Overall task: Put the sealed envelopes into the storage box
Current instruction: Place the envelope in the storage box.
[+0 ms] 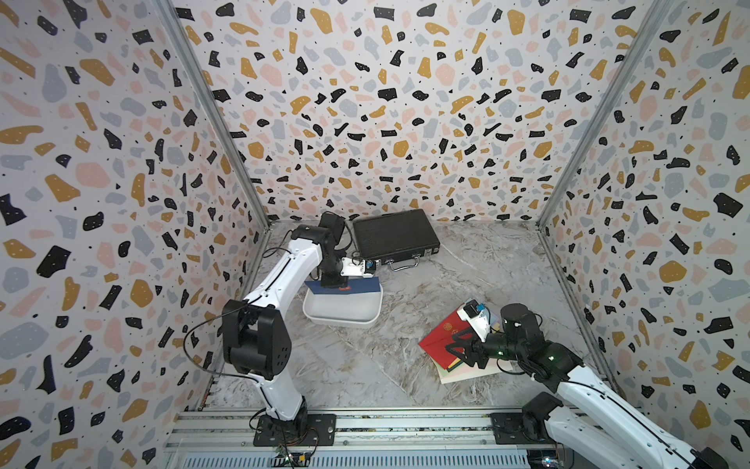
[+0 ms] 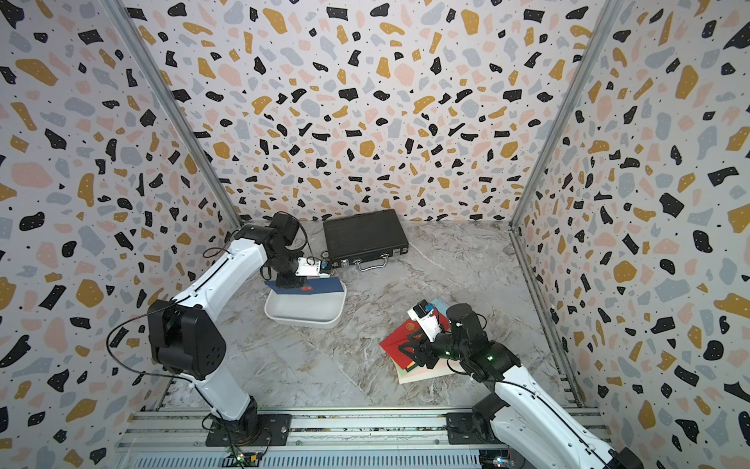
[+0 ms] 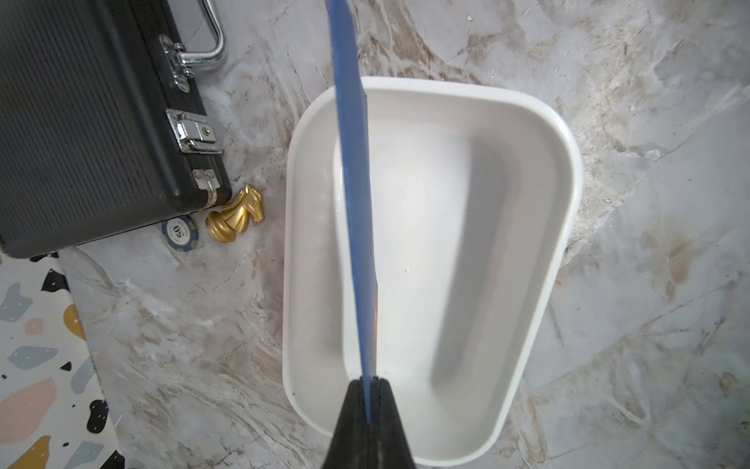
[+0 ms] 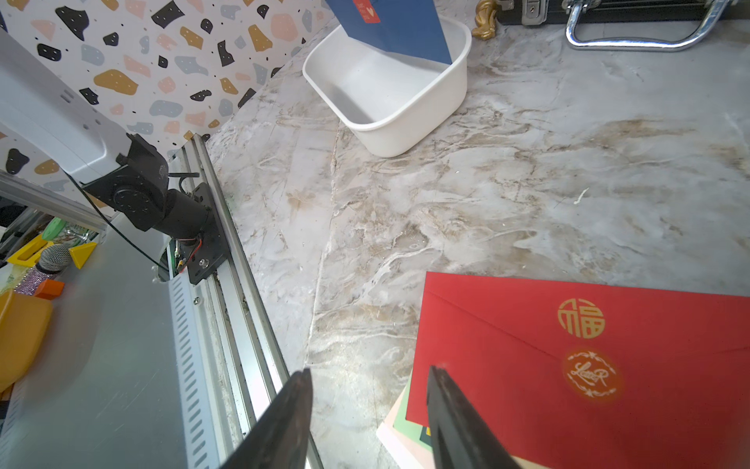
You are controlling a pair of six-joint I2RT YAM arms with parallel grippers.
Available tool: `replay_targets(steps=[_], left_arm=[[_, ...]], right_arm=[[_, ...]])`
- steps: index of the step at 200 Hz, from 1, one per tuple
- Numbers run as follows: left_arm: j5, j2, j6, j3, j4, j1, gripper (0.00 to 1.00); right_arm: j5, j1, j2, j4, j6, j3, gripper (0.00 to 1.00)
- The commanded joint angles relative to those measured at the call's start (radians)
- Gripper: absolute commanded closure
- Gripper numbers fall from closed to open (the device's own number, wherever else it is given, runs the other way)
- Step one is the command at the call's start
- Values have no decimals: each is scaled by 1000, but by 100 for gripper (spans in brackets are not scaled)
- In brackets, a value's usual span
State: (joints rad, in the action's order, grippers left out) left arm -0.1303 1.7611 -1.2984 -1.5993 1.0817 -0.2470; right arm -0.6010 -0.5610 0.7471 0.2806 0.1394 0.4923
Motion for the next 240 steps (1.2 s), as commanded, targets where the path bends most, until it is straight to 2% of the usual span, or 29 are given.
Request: replay_targets(steps=[1, 83, 118, 143, 165, 186, 195, 202, 240], left_arm=[[-10, 12, -58, -14, 18, 2, 100], [61, 113, -56, -42, -8, 5, 100], [90, 129, -68, -23, -75, 5, 98], [126, 123, -80, -2, -160, 5, 90], [103, 131, -85, -19, -157, 5, 79], [88, 139, -84, -27, -164, 5, 73], [92, 145, -86, -30, -163, 5, 62], [99, 148, -85, -32, -168, 5, 56], [131, 109, -1, -32, -255, 5, 52]], right_arm=[[-1, -8, -6, 8, 12, 2, 49], [-7, -19, 11, -9, 27, -4, 49], [0, -22, 10, -12, 25, -4, 49], [1, -23, 12, -15, 26, -7, 49], [5, -24, 18, -17, 28, -4, 49], [6, -24, 22, -18, 29, -4, 48], [7, -25, 24, -18, 28, -3, 48], [8, -24, 25, -17, 28, -3, 49], [24, -23, 26, -15, 31, -6, 48]])
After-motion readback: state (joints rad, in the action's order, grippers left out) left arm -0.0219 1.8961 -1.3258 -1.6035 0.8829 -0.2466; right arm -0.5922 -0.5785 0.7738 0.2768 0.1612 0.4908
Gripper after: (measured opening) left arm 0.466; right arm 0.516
